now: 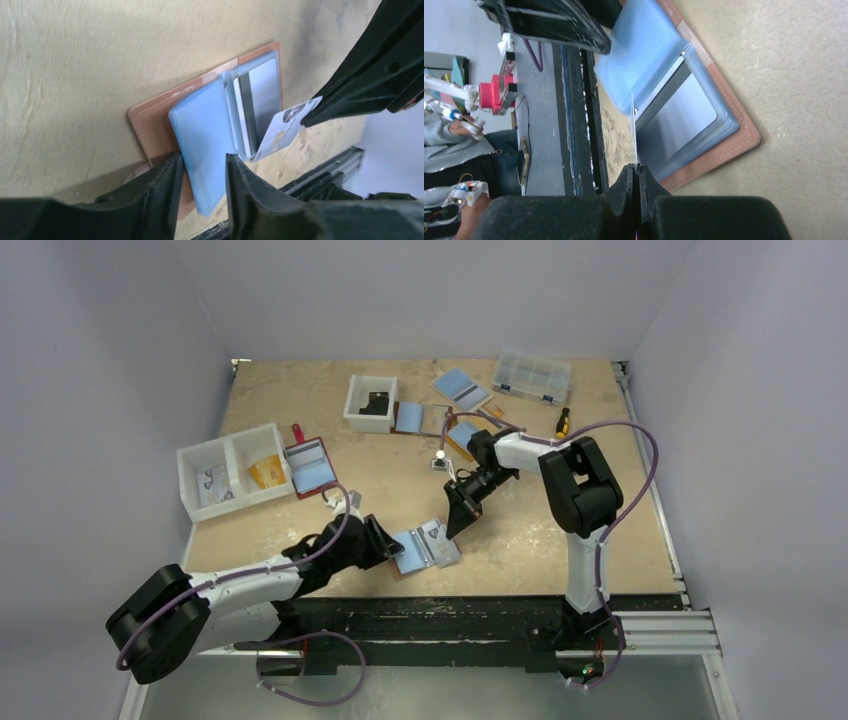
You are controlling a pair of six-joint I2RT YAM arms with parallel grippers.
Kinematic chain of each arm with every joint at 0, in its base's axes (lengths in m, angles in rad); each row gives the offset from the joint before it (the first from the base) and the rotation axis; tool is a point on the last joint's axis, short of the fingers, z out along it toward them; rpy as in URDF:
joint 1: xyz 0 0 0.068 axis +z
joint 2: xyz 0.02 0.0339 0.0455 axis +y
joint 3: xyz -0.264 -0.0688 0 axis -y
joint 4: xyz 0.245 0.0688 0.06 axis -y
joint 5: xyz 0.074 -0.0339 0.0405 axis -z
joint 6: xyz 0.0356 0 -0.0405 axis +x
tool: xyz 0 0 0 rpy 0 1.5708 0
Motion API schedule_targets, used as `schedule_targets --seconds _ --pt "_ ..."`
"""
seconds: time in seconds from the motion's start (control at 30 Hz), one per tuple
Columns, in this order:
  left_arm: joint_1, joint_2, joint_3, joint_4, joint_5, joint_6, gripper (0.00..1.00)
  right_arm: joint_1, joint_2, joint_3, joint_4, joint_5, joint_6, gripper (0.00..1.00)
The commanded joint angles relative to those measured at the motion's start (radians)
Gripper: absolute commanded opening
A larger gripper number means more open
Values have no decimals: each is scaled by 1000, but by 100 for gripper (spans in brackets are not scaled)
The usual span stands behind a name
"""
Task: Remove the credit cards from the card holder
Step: Remove the credit card from the card holder, then place the credit card in the storage box.
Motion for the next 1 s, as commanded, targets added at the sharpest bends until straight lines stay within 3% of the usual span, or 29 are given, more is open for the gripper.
schedule_targets --seconds 0.0,0.2,0.47,0.8,0.97 --pt "6 0 251 -426 -114 137 43 -10 -50 29 -120 -10 -170 0" --pt "7 -23 462 -633 -199 241 69 -37 -115 40 -137 -14 -208 0" --pt "22 -34 625 -701 -204 331 76 -194 -109 304 -448 -42 -383 0" --pt "32 -116 734 -711 -214 383 83 -401 -92 660 -394 59 -105 0" --pt "33 -149 795 -778 -257 445 89 -446 -122 735 -297 132 56 0"
